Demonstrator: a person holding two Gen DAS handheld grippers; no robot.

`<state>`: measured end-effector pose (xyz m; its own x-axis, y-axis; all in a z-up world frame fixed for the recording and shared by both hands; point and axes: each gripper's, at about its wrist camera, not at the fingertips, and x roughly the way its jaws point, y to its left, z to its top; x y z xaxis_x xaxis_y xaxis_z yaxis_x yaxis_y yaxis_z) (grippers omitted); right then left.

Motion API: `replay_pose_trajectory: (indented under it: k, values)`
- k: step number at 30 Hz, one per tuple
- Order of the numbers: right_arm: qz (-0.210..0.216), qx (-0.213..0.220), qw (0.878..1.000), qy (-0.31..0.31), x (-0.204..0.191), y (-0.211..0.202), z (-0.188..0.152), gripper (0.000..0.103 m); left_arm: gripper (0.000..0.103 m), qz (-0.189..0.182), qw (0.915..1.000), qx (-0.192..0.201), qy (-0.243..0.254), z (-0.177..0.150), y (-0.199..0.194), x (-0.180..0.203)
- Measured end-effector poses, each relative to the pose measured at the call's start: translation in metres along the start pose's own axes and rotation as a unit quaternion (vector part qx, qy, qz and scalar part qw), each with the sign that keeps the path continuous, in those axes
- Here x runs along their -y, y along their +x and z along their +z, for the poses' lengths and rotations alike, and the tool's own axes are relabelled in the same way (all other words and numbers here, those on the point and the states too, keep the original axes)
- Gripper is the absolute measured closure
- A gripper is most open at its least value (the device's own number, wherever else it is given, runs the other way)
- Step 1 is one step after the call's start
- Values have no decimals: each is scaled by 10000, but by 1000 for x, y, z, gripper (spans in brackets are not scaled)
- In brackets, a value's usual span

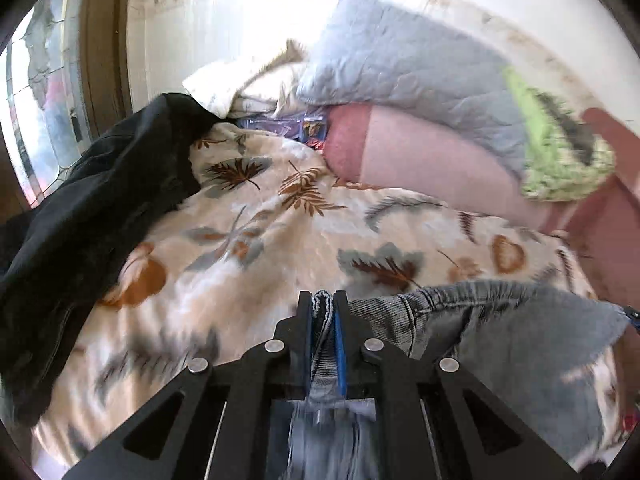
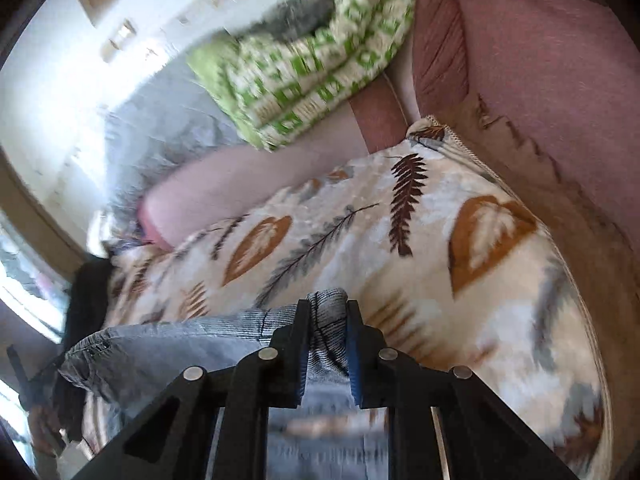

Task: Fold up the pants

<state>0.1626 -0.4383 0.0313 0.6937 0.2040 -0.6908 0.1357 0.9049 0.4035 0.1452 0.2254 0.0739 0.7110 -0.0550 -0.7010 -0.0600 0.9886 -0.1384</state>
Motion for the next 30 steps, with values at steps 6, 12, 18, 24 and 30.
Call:
replay_pose_trajectory:
  k: [6, 12, 18, 24, 30]
  values:
    - [148, -647, 9977, 106, 53, -50, -111, 80, 87, -356, 9972, -647, 139, -105, -42, -40]
    - [-204, -1278, 9903, 511, 98, -61, -179, 45, 77, 487, 9918, -1183, -18, -144, -46, -78]
    - [221, -726, 9964, 387, 57, -83, -152, 41, 43, 122, 9994, -317, 5, -111, -73, -37]
    - [12, -1759, 9844, 33, 35, -19, -176, 30, 36, 210, 9958, -810, 379, -138, -17, 16]
    - [-290, -1784, 9835, 26, 30, -30, -166, 35, 34, 1074, 9845, -1274, 547, -154, 9, 22]
